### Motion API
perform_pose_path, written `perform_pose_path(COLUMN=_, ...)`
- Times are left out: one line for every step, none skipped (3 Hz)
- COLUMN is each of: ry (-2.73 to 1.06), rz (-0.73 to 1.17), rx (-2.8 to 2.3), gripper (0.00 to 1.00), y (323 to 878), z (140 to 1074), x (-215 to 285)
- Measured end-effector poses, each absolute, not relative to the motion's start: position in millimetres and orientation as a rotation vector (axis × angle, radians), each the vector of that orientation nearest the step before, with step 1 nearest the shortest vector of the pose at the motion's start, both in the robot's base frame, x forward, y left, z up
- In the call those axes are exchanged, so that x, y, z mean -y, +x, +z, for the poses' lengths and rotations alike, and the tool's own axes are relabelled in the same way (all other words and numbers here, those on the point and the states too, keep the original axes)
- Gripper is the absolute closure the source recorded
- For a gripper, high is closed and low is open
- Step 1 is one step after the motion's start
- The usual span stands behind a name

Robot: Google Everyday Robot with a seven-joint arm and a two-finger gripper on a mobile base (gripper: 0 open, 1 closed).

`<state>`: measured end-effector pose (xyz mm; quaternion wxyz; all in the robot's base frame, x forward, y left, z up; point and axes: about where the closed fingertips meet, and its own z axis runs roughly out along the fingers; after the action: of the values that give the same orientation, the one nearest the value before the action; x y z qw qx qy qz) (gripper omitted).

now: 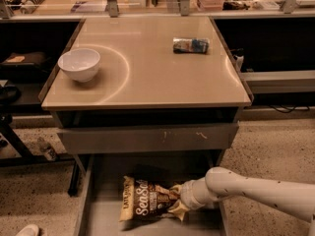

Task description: Pick brown chip bag from middle drawer and place on counter

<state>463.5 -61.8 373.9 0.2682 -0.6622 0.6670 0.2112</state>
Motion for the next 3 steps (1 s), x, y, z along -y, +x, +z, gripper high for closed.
perform_pose_path(ry=-1.821, rz=0.582, rx=-1.754, gripper=1.0, y=457, z=394, x=56)
perform_pose_path(ry=-1.845, rz=0.54, rx=-1.696, gripper=1.0, y=449, z=434, x=57)
perform_pose_path(ry=-1.848, rz=0.491, rx=-1.657, gripper=1.0, y=441, z=475, x=62)
